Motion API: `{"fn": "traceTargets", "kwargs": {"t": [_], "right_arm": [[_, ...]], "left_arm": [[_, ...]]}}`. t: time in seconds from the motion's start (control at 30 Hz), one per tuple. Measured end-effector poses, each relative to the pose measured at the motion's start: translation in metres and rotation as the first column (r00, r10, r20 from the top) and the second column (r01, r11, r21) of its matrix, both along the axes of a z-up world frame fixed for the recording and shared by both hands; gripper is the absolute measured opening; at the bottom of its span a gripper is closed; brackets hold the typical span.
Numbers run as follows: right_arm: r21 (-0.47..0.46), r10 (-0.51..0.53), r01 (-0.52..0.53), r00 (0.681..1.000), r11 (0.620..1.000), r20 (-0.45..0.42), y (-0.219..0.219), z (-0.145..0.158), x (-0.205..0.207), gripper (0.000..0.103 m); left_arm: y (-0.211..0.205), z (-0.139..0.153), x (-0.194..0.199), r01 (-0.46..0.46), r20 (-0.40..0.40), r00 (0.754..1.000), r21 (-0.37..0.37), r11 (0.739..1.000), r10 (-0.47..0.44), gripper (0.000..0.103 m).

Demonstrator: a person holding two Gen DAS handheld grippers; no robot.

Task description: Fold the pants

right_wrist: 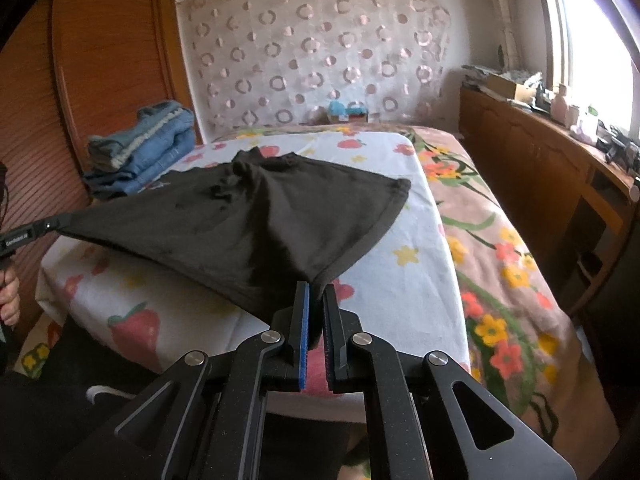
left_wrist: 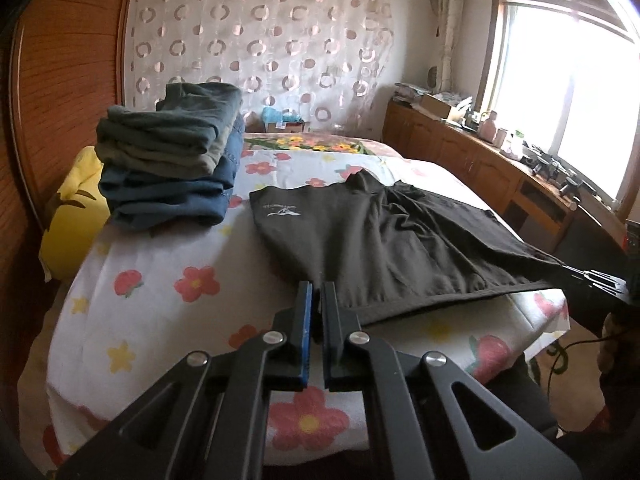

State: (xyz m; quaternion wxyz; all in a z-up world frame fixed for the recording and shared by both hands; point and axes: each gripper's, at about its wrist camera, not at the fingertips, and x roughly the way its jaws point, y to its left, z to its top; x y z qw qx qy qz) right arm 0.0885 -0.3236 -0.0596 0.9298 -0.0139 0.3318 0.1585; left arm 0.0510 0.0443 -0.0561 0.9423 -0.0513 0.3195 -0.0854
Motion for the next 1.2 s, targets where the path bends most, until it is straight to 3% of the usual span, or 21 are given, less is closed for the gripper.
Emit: {"fn": "traceTargets", "kwargs": {"t": [0.27, 0.33, 0.53, 0.77, 1.2], "right_arm": [[0.004, 0.000, 0.000, 1.000, 1.000, -0.030, -0.005, -0.001, -0.008, 0.003], [-0.014, -0.011, 0.011, 0.999, 1.000, -0.040, -0.004, -0.004, -0.005, 0.019], [-0.012, 0.001, -0.001, 1.000, 1.000, -0.024, -0.001, -0.004, 0.000, 0.031], [0.000, 0.004, -0.004, 1.000, 1.000, -0.005, -0.006, -0.004, 0.004, 0.032], [0.034, -0.018, 0.018, 1.000, 0.999, 0.018, -0.029, 0.001, 0.006, 0.032]], "left_arm": [[-0.009, -0.007, 0.003, 0.027, -0.018, 0.999, -0.004, 1.000, -0.027, 0.000], [-0.015, -0.004, 0.008, 0.043, -0.014, 0.999, 0.004, 0.999, -0.043, 0.000], [-0.045, 0.011, 0.023, 0.109, 0.004, 0.994, 0.024, 0.994, -0.109, 0.000], [-0.104, 0.036, 0.043, 0.230, 0.028, 0.972, 0.057, 0.972, -0.232, 0.000], [-0.191, 0.063, 0.067, 0.405, 0.022, 0.913, 0.041, 0.913, -0.406, 0.000]]}}
